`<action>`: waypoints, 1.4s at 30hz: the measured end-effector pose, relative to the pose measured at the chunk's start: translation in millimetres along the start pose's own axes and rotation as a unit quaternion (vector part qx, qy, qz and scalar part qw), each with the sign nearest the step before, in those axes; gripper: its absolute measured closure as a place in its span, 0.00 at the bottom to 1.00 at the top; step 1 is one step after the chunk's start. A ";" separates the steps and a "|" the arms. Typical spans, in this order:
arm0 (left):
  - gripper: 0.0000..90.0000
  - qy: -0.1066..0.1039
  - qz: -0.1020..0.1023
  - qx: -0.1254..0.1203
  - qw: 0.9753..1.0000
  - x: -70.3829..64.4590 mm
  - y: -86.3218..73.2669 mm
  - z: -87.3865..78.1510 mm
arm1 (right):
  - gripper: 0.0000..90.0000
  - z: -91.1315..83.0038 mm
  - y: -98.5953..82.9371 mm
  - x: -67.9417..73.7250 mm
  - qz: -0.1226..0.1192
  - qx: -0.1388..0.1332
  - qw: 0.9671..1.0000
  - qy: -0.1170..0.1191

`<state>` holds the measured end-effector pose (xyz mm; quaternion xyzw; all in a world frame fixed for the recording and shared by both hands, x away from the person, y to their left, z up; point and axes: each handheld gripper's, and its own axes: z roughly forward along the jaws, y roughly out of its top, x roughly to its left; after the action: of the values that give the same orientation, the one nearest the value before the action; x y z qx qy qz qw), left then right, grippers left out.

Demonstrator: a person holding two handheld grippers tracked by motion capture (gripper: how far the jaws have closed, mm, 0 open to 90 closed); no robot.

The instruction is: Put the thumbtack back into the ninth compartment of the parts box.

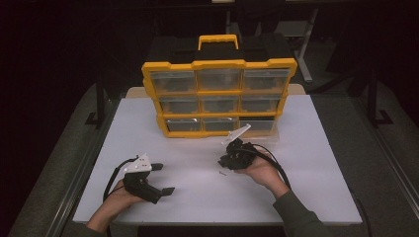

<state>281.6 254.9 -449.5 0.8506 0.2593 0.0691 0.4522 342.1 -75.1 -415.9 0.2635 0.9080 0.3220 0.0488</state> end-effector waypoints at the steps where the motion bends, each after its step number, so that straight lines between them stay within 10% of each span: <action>1: 0.02 0.000 0.000 0.000 1.000 0.0 0.0 0.0 | 0.85 4.0 -0.6 0.8 -0.004 0.002 1.000 0.001; 42: 0.02 -0.001 -0.001 0.000 1.000 -0.2 -0.1 0.4 | 0.95 24.0 -12.0 6.9 -0.010 0.045 0.999 0.015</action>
<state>281.5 254.6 -449.8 0.8506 0.2594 0.0675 0.4523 337.0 -66.0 -441.6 0.2512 0.9249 0.2841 0.0270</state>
